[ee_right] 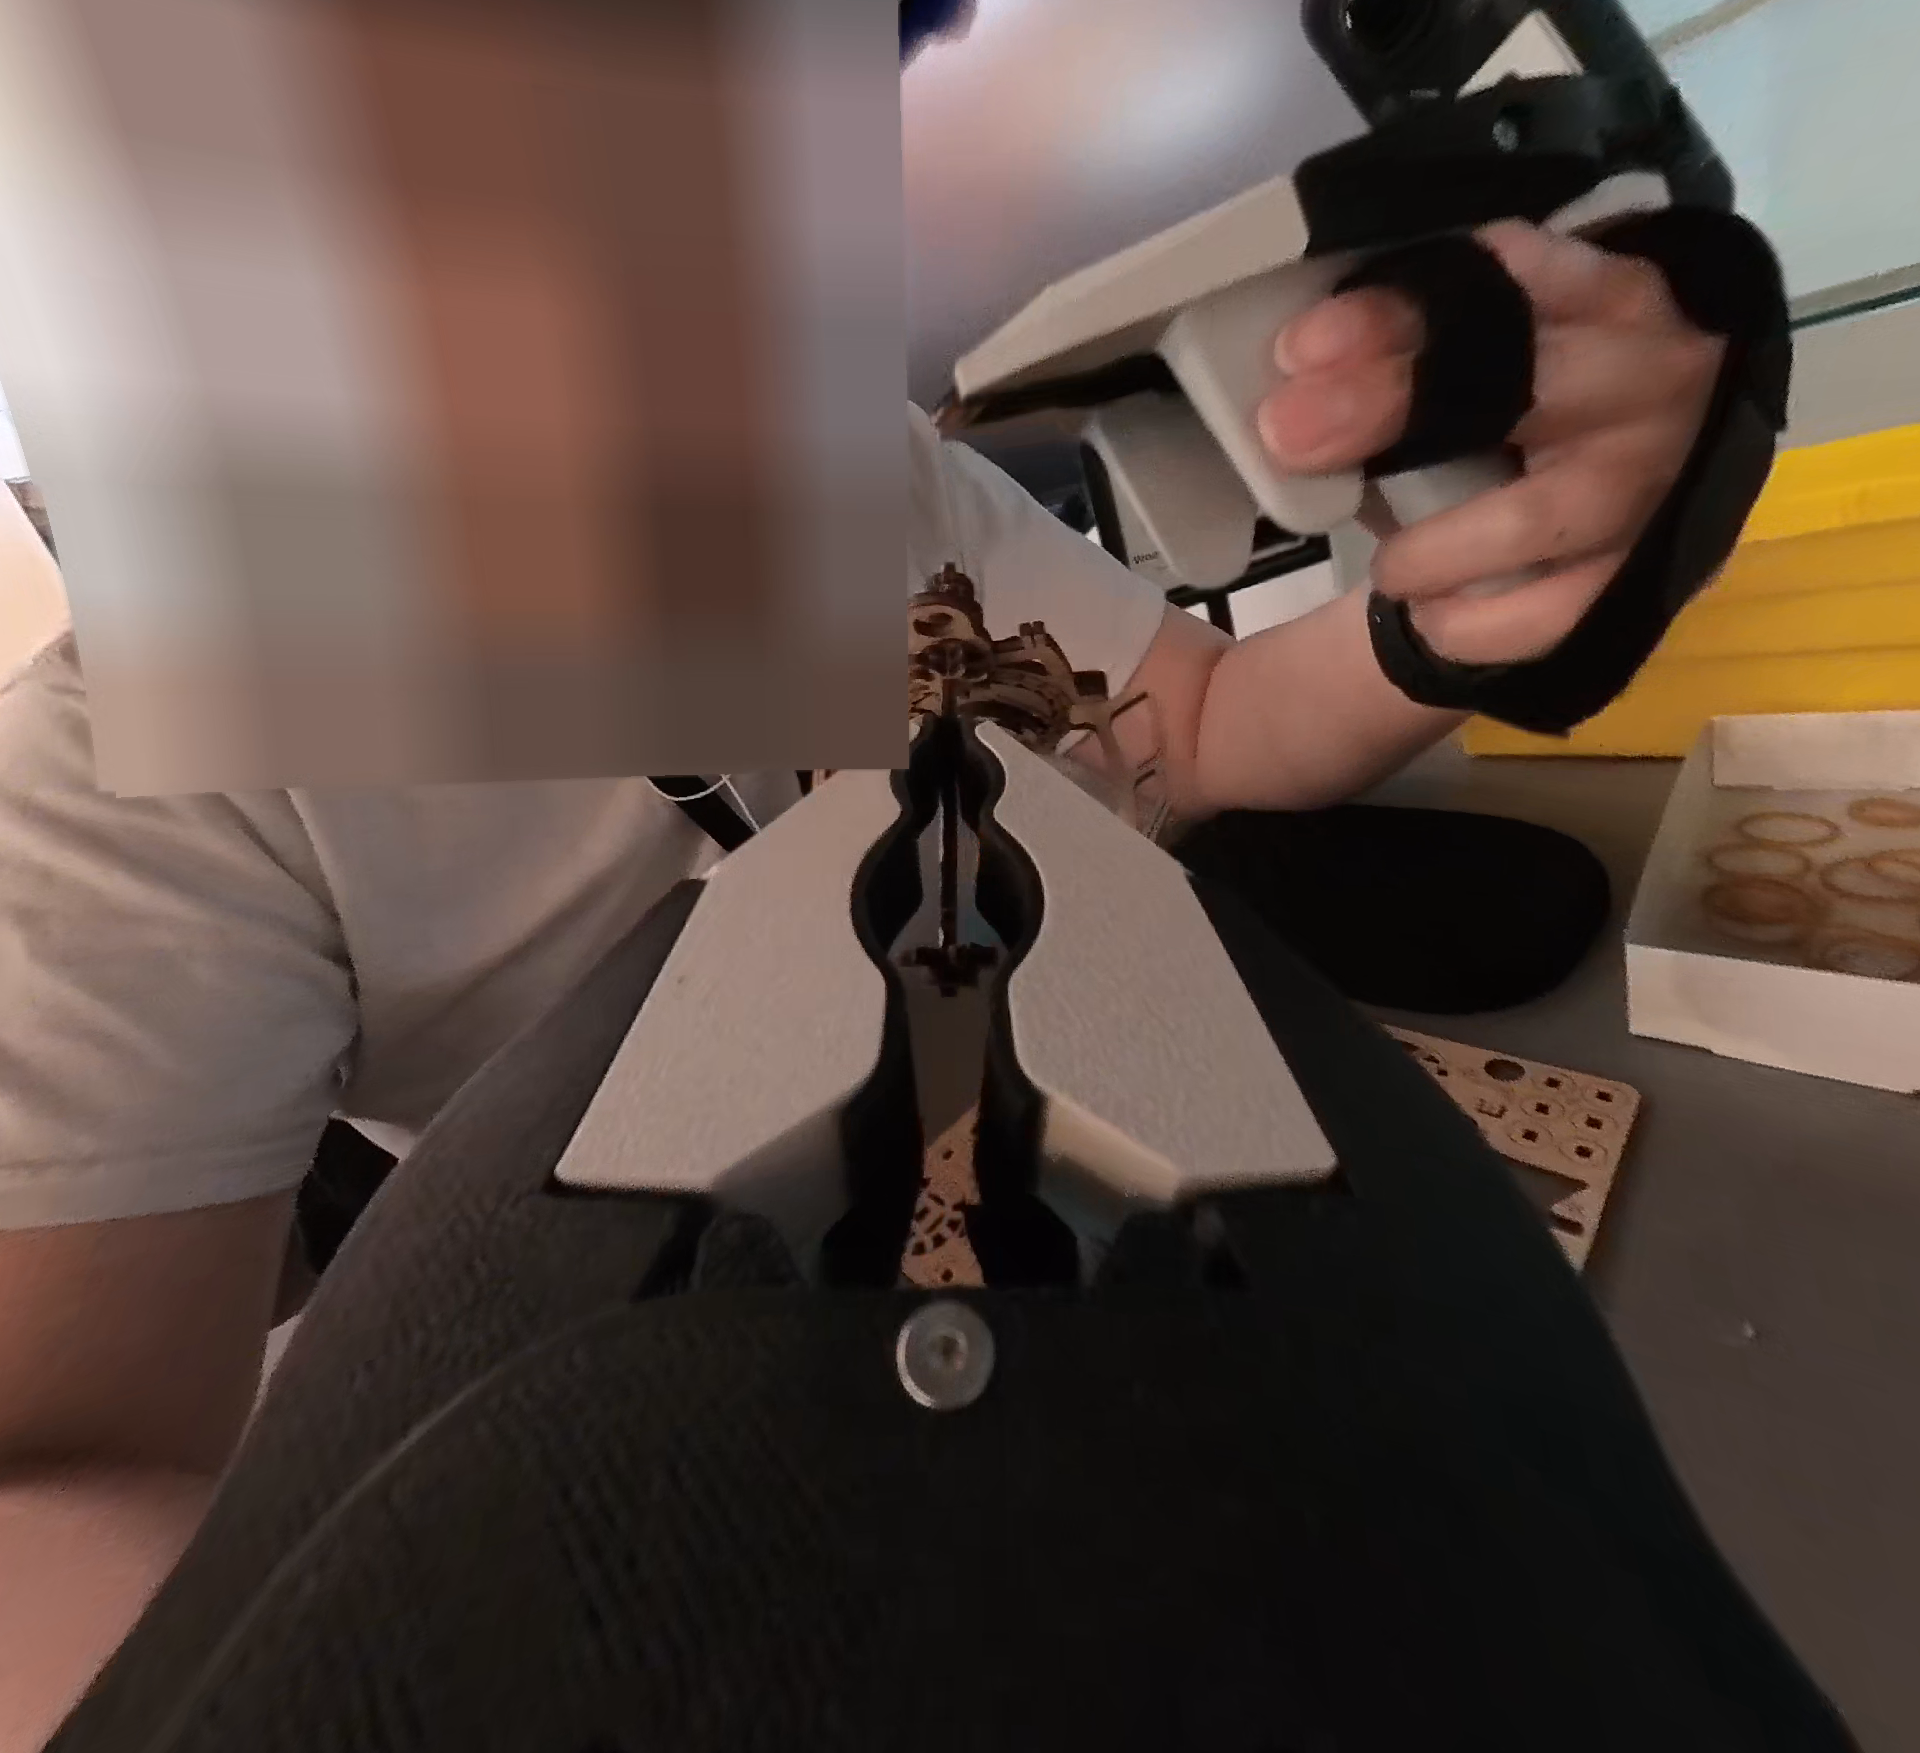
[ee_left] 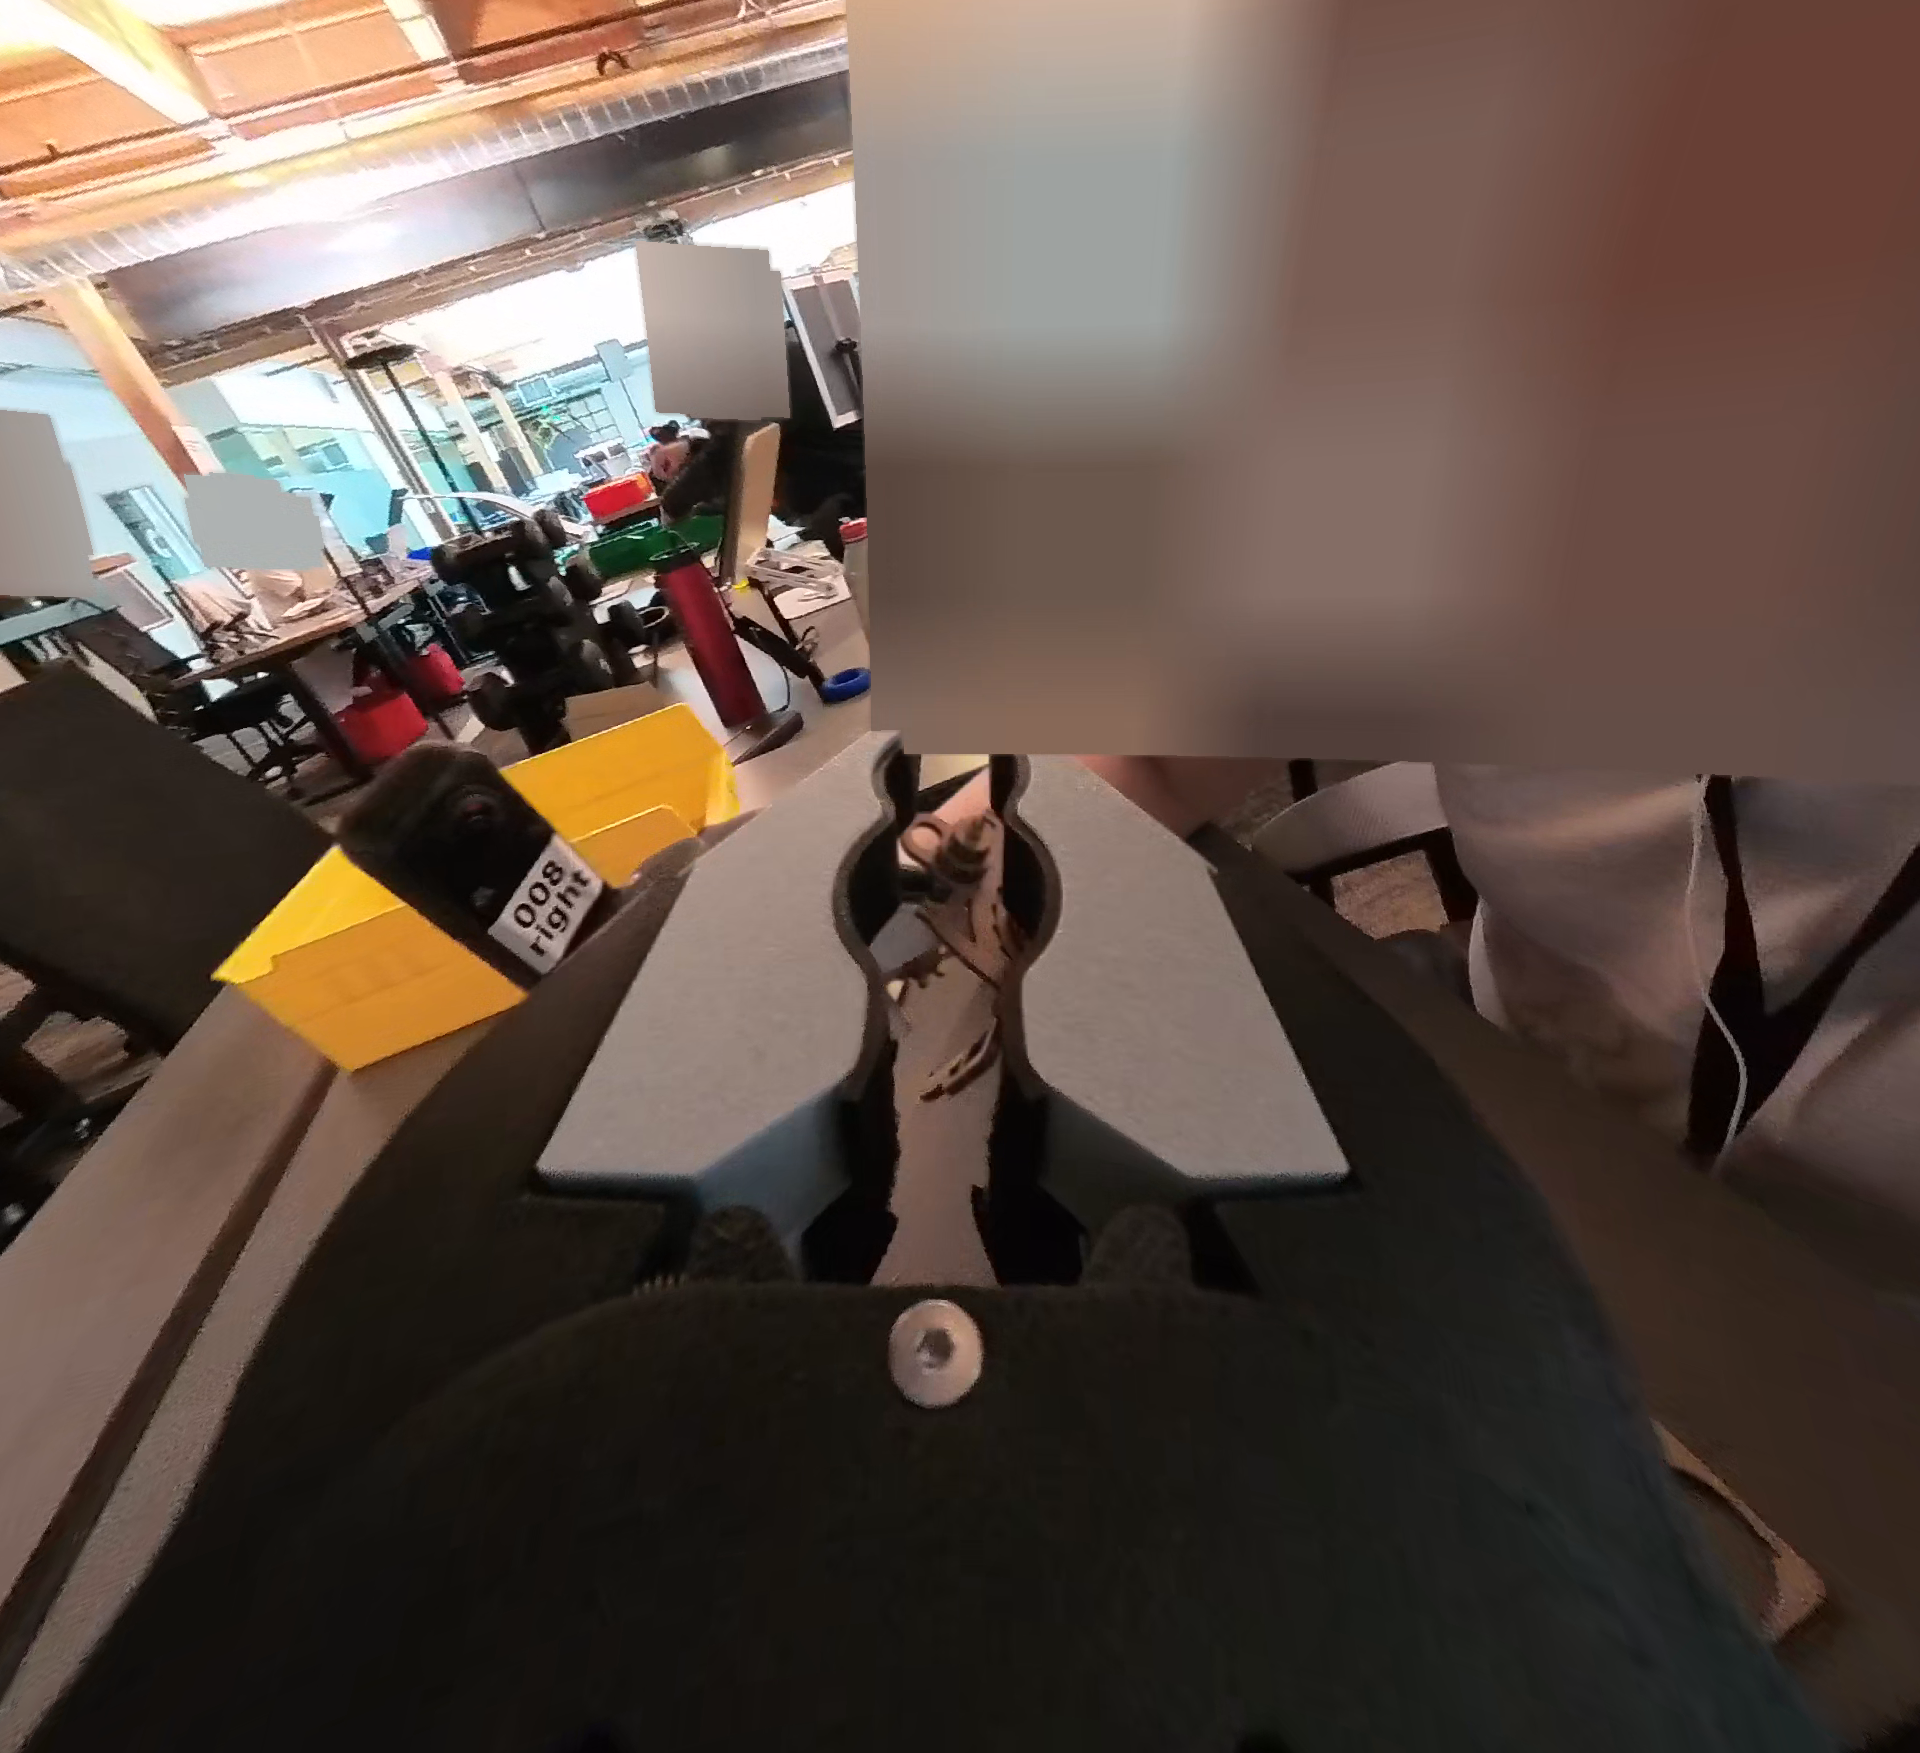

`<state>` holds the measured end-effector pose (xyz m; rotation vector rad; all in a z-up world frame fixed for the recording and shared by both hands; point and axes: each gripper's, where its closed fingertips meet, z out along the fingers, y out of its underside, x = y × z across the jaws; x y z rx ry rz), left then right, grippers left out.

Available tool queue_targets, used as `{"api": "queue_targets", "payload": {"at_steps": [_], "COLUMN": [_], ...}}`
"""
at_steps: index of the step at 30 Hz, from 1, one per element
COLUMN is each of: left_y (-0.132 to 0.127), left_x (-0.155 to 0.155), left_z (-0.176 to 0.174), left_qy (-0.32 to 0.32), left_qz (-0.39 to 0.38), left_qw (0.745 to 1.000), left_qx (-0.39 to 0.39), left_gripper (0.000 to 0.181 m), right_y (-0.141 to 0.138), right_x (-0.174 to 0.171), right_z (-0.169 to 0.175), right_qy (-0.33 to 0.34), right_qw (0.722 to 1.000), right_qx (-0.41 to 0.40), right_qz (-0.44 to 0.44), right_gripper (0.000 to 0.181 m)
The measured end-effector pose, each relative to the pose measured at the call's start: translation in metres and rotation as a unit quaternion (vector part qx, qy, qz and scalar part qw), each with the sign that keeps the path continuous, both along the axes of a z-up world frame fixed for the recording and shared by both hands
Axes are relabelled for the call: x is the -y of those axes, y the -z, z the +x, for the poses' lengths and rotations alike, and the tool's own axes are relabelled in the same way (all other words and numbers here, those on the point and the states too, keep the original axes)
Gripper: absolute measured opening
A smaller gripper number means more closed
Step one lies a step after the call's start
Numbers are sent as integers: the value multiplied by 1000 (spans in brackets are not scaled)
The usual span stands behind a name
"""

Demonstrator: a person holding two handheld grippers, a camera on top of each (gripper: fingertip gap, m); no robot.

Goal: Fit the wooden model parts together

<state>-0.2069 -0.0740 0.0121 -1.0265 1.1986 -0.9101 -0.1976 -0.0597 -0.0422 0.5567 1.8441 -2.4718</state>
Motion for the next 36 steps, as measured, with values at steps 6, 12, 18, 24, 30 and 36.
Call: {"api": "queue_targets", "payload": {"at_steps": [6,12,18,24,30,36], "left_y": [14,18,15,10,3,-2], "left_x": [-1,-3,-1,3,6,-3], "left_z": [16,20,20,19,19,13], "left_qy": [5,-2,3,12,23,-13], "left_qz": [-6,6,22,20,20,30], "left_qw": [1000,1000,1000,1000,999,999], "left_qx": [-20,-24,-11,5,29,32], "left_gripper": [11,11,11,11,11,11], "right_y": [-7,-6,-8,-13,-20,-26], "right_x": [0,4,6,10,15,2], "right_z": [5,6,6,6,7,0], "right_qy": [-14,-25,-38,-60,-78,-13], "right_qw": [1000,1000,998,995,990,992], "right_qx": [-9,-8,-10,-8,-21,-56], "right_qz": [-19,-18,-39,-77,-112,-115], "right_gripper": [0,0,0,0,0,0]}}
